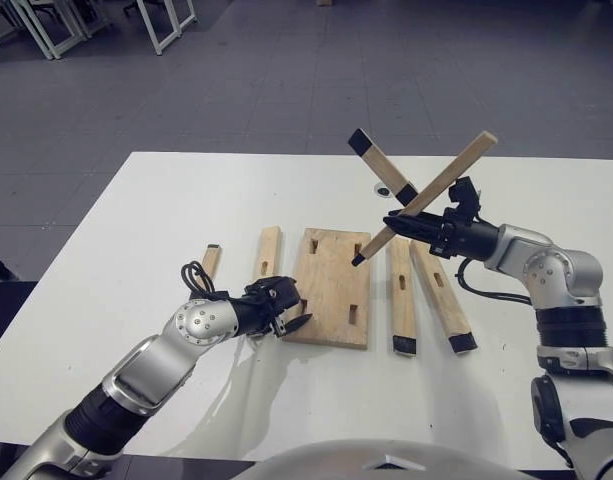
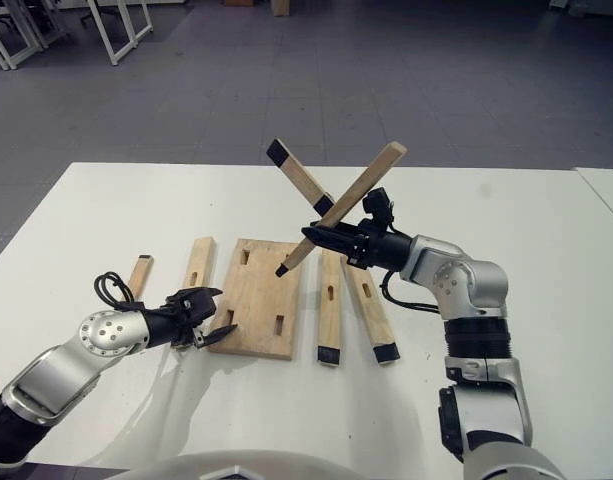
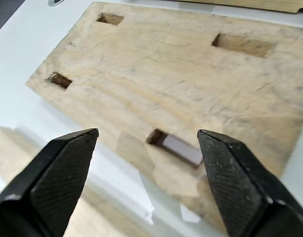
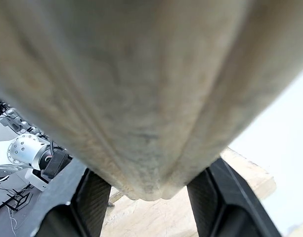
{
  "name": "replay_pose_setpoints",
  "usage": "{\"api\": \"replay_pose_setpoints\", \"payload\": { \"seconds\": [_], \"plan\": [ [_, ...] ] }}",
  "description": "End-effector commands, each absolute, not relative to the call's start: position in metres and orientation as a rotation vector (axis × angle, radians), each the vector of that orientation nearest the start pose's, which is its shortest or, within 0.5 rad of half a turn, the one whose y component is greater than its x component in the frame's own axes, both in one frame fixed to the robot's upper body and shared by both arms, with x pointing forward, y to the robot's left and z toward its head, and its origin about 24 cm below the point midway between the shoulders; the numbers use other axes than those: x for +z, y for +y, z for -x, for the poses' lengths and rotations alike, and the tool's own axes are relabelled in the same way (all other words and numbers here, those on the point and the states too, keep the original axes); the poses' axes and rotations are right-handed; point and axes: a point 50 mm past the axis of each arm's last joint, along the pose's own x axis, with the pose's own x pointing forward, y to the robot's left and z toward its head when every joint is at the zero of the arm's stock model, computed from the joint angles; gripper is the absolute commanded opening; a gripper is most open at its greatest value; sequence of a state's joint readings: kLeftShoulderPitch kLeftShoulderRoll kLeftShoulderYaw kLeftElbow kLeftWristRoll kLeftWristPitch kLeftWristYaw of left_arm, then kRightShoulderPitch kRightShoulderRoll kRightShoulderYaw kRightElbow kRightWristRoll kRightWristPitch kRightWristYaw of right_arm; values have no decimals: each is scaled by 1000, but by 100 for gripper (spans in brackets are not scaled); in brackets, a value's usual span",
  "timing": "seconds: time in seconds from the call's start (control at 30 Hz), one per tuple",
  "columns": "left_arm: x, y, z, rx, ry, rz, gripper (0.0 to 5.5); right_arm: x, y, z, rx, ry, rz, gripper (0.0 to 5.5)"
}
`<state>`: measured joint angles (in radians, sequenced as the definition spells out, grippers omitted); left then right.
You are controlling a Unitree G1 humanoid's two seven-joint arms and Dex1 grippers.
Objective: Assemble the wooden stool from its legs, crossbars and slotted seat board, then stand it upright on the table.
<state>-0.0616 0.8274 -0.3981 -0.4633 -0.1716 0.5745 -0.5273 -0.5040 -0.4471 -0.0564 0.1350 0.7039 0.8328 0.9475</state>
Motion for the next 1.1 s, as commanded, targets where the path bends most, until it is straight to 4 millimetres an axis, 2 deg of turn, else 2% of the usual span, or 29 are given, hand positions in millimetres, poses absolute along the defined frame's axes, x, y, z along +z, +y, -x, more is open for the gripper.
{"api": "replay_pose_setpoints", "payload": {
  "seconds": [0.03,0.2,0.3,0.47,0.6,0.8,0.97,1.1],
  "plan": [
    [74,169,-217,-854,471,-624,372,130,-161,-304,1133,300,-372,203],
    [61,173,-208,-926,552,-663,372,130,-160,-308,1118,275,-316,203],
    [59,197,-211,-881,614,-800,372,132,-156,-315,1138,239,-248,203],
    [72,225,-227,-780,615,-869,372,125,-151,-324,1185,260,-221,203],
    [72,216,-234,-806,577,-865,372,121,-148,-325,1216,280,-205,203],
    [68,196,-232,-843,551,-809,372,123,-149,-313,1237,292,-244,203],
    [66,191,-229,-852,556,-798,372,102,-150,-310,1214,359,-233,203],
    [66,188,-231,-857,551,-800,372,95,-153,-315,1177,374,-225,203]
  ]
}}
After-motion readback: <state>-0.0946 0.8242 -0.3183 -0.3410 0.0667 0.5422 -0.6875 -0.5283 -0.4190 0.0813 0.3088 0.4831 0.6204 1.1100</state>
